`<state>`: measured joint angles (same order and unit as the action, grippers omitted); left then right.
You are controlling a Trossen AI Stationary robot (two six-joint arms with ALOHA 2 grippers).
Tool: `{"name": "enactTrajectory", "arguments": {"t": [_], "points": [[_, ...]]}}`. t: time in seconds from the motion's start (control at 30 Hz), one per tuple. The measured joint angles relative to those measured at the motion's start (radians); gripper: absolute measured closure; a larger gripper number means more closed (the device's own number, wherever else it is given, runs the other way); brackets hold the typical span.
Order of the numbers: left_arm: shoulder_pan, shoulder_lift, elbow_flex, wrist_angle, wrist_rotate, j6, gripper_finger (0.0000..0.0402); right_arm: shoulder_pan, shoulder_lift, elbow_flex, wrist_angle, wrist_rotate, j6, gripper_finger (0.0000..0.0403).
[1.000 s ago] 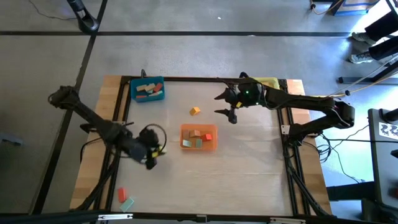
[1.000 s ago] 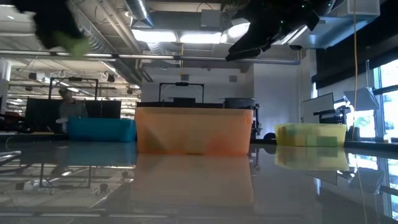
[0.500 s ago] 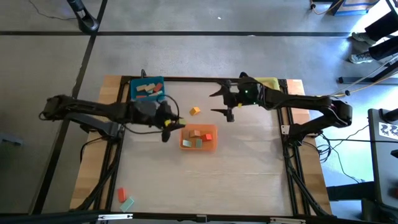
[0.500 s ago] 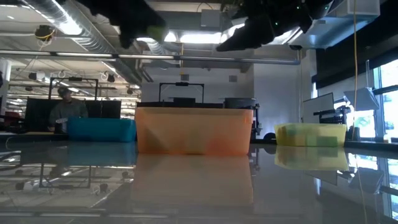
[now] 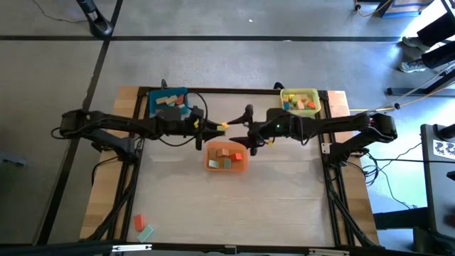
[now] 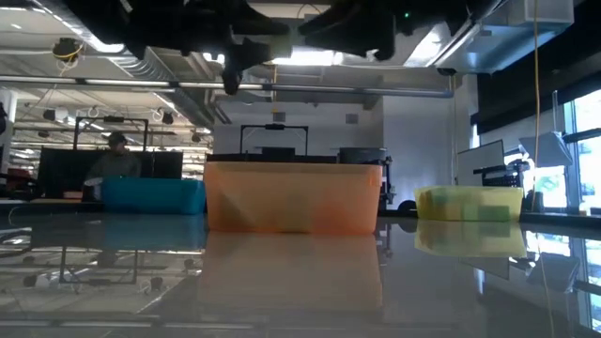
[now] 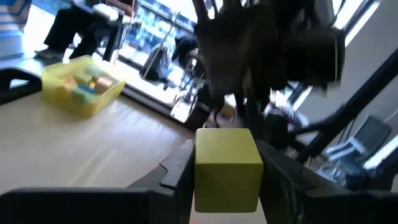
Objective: Sort blocks by size
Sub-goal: Put the light green cube block into the yellow bin
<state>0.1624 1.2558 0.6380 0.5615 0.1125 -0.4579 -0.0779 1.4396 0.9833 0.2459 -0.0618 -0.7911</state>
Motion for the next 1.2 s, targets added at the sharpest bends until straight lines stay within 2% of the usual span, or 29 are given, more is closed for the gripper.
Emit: {"name": "enactTrajectory", "arguments": {"t": [0.17,0.47,0.6,0.93,1.07,1.2], "points": [[0.003,0.052,0.0,0.113,0.011,-0.033,0.0276,0.008,0.044,-0.001,0.086,0.05,-0.044,0.011],[0.004,0.053,0.0,0.141,0.0,-0.026,0.0276,0.006,0.126,-0.001,0.233,-0.009,-0.03,0.0113],[0.004,0.053,0.0,0.134,0.0,-0.014,0.0276,0.006,0.136,-0.001,0.276,-0.012,-0.037,0.0144],[0.004,0.053,0.0,0.128,0.0,-0.035,0.0276,0.006,0.135,-0.001,0.279,-0.016,-0.066,0.0261],[0.015,0.053,0.0,0.129,-0.001,-0.05,0.0271,0.006,0.135,-0.001,0.278,0.027,-0.063,0.0265],[0.05,0.052,0.001,0.135,-0.003,-0.041,0.0235,0.006,0.13,-0.001,0.267,0.082,-0.04,0.026]]}}
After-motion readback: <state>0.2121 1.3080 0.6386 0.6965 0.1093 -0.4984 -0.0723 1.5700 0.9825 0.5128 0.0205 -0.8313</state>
